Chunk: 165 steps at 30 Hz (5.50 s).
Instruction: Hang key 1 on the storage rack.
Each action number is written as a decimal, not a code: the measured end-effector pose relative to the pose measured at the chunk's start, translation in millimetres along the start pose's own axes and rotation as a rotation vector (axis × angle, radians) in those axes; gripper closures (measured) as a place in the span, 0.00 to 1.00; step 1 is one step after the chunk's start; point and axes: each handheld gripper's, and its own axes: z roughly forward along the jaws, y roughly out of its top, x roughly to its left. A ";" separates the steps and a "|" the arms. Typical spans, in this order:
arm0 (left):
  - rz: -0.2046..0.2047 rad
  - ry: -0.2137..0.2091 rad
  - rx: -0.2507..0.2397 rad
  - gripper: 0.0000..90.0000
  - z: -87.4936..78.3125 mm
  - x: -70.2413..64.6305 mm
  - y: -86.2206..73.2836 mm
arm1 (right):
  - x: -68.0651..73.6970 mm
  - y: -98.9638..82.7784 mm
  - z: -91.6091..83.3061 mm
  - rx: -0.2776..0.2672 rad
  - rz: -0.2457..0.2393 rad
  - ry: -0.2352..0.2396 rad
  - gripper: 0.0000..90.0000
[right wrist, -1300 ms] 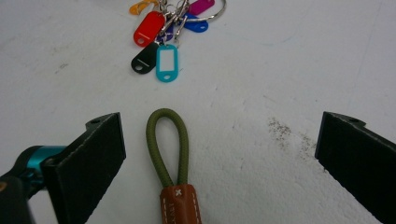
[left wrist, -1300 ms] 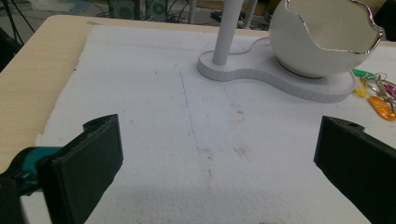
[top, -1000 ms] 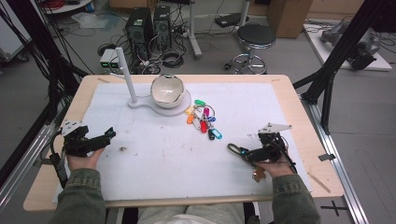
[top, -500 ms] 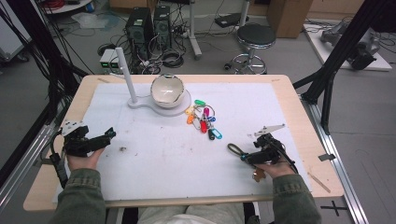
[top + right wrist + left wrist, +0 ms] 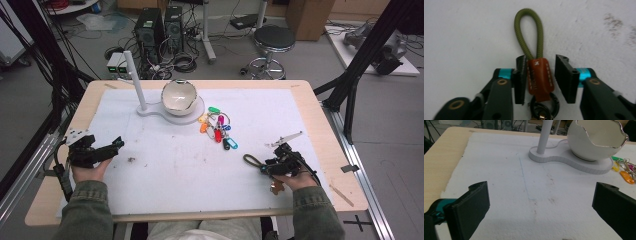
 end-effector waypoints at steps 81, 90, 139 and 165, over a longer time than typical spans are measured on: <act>-0.006 0.006 -0.002 0.02 -2.8 1.7 -3.1 | 53.9 112.1 -27.7 -0.275 0.051 0.139 0.81; -0.009 0.004 -0.003 0.02 -2.7 1.8 -2.9 | 63.5 136.6 -19.7 -0.279 0.037 0.141 0.81; -0.018 -0.014 -0.013 0.02 -0.2 3.4 -2.3 | 125.8 270.4 10.2 -0.268 -0.021 0.227 0.80; -0.030 -0.020 -0.015 0.02 0.9 5.1 -2.0 | 156.9 327.1 26.6 -0.252 -0.028 0.186 0.80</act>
